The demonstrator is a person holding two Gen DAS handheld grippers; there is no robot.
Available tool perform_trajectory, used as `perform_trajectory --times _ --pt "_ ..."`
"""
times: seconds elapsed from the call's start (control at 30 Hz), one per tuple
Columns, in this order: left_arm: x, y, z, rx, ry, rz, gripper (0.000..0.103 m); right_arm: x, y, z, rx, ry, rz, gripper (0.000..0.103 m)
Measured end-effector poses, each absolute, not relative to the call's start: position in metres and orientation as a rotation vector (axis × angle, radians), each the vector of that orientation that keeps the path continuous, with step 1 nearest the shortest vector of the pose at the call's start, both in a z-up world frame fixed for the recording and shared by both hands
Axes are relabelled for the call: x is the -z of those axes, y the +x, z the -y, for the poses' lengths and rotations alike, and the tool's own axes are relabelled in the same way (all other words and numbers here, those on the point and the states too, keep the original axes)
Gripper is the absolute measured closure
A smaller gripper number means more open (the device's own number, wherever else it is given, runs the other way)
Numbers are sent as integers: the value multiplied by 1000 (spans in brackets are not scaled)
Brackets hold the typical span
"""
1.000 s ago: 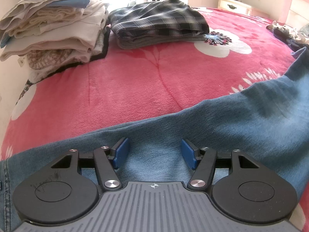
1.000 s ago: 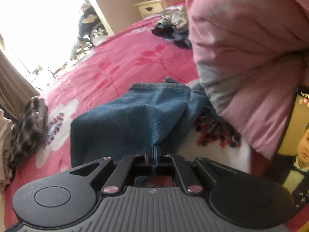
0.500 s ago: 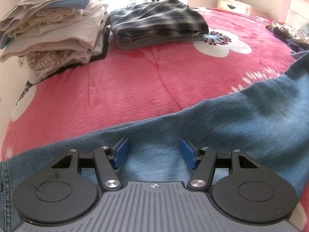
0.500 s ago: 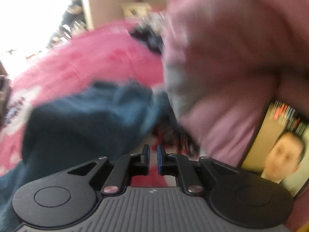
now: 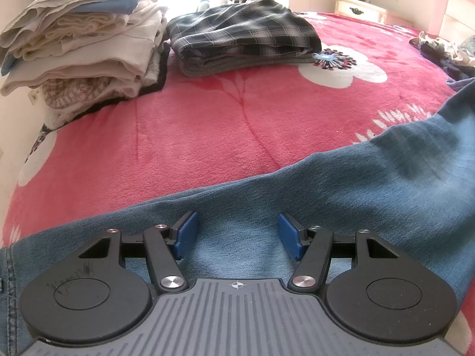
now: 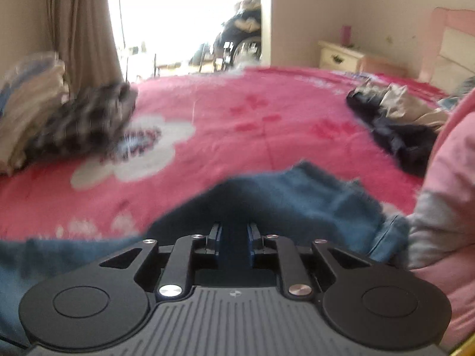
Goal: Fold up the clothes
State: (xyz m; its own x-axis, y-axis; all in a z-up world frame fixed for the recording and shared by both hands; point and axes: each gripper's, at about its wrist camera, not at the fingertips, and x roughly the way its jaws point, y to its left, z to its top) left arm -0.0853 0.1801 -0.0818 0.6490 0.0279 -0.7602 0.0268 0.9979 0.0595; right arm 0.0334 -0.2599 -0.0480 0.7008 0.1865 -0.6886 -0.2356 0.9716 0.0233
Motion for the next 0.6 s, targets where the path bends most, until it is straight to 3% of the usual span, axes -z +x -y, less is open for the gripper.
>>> perform_trajectory --times 0.23,0.5,0.6 --pt "82 -85 -181 11 70 -857 42 75 52 305 -5 91 -878 87" --pt "76 -85 -185 11 54 -873 43 34 35 295 -28 75 -747 85" --pt "62 -95 -194 -17 5 -859 43 12 31 270 -164 22 -677 79"
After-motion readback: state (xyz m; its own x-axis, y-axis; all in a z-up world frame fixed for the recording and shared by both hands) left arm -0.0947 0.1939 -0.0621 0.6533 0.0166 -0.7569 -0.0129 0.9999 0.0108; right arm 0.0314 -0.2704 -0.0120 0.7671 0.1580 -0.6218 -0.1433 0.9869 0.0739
